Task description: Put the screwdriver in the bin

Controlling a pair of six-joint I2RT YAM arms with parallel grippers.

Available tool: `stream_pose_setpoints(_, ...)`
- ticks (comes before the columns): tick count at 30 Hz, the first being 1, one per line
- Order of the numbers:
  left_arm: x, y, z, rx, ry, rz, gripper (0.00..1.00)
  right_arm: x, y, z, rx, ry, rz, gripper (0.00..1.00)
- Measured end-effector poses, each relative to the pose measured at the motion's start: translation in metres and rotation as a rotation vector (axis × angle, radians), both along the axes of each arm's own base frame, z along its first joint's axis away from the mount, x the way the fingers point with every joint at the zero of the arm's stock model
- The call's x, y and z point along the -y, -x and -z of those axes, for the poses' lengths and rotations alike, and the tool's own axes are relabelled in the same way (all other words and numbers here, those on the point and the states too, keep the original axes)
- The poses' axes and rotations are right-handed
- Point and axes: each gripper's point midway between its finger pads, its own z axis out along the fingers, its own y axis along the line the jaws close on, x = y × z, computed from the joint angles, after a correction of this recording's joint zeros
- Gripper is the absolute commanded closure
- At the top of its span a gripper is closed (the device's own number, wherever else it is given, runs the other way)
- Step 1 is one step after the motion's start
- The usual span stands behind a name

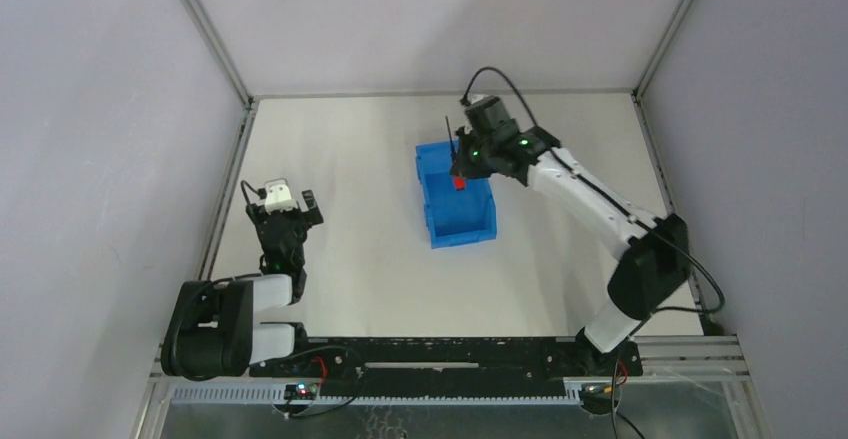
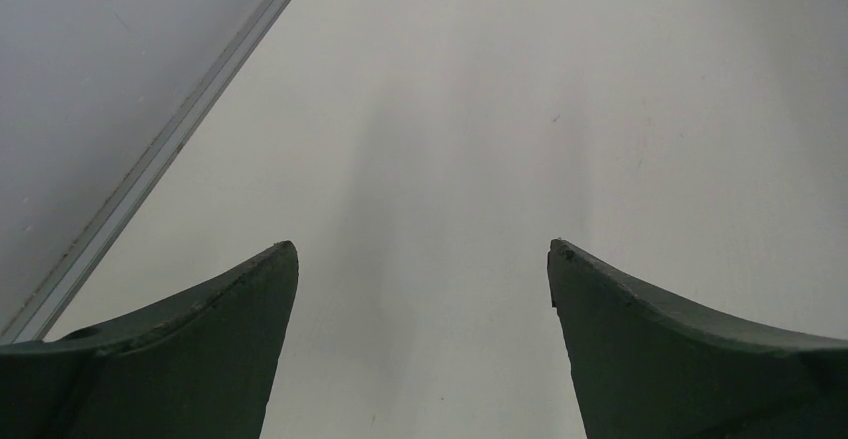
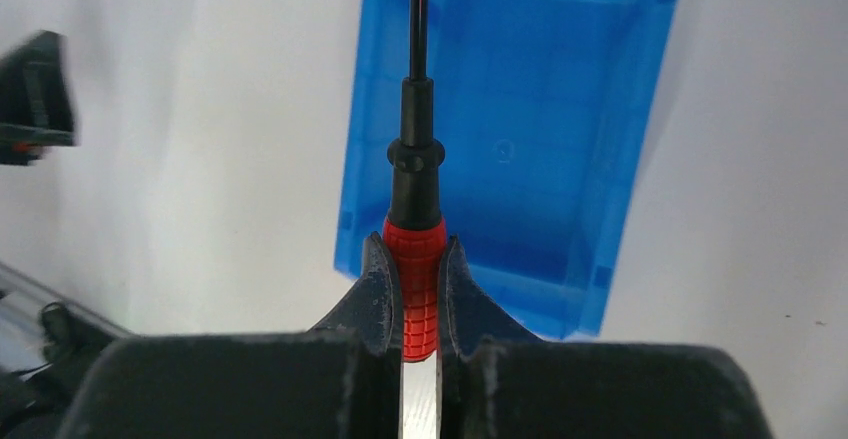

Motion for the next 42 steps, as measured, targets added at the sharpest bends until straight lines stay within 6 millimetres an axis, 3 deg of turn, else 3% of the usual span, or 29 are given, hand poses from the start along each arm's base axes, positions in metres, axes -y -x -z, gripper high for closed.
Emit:
stream_pose_setpoints(4,0.0,0.0,0.0,0.0,0.0,0.0,0.0,-0.016,-0.006,0.056,-0.065,0.087,0.025,0.92)
stream_pose_setpoints(8,0.0,0.0,0.0,0.0,0.0,0.0,0.0,-0.019,-0.008,0.123,-0.15,0.196,0.067,0.88)
stream_pose_setpoints(11,0.0,0.0,0.0,0.0,0.0,0.0,0.0,-0.018,-0.008,0.163,-0.199,0.265,0.087,0.76)
stream_pose_setpoints(14,0.0,0.0,0.0,0.0,0.0,0.0,0.0,-0.014,-0.009,0.185,-0.224,0.305,0.112,0.65)
stream_pose_setpoints(17,0.0,0.0,0.0,0.0,0.0,0.0,0.0,-0.014,-0.009,0.19,-0.223,0.32,0.13,0.54)
stream_pose_setpoints(21,0.0,0.0,0.0,0.0,0.0,0.0,0.0,-0.015,-0.01,0.184,-0.194,0.326,0.14,0.47)
stream_pose_setpoints(24,0.0,0.0,0.0,0.0,0.0,0.0,0.0,-0.015,-0.01,0.165,-0.155,0.318,0.147,0.41)
stream_pose_setpoints(28,0.0,0.0,0.0,0.0,0.0,0.0,0.0,-0.012,-0.012,0.113,-0.056,0.273,0.163,0.25)
stream_pose_setpoints(31,0.0,0.0,0.0,0.0,0.0,0.0,0.0,-0.005,-0.018,0.058,0.048,0.216,0.18,0.02)
stream_pose_setpoints(33,0.0,0.0,0.0,0.0,0.0,0.0,0.0,0.005,-0.023,0.024,0.115,0.181,0.194,0.0)
stream_pose_setpoints(34,0.0,0.0,0.0,0.0,0.0,0.0,0.0,0.015,-0.024,0.003,0.158,0.167,0.205,0.0)
stream_pose_setpoints(38,0.0,0.0,0.0,0.0,0.0,0.0,0.0,0.065,-0.04,-0.021,0.216,0.196,0.275,0.0)
stream_pose_setpoints(42,0.0,0.0,0.0,0.0,0.0,0.0,0.0,0.158,-0.058,-0.018,0.205,0.256,0.427,0.0)
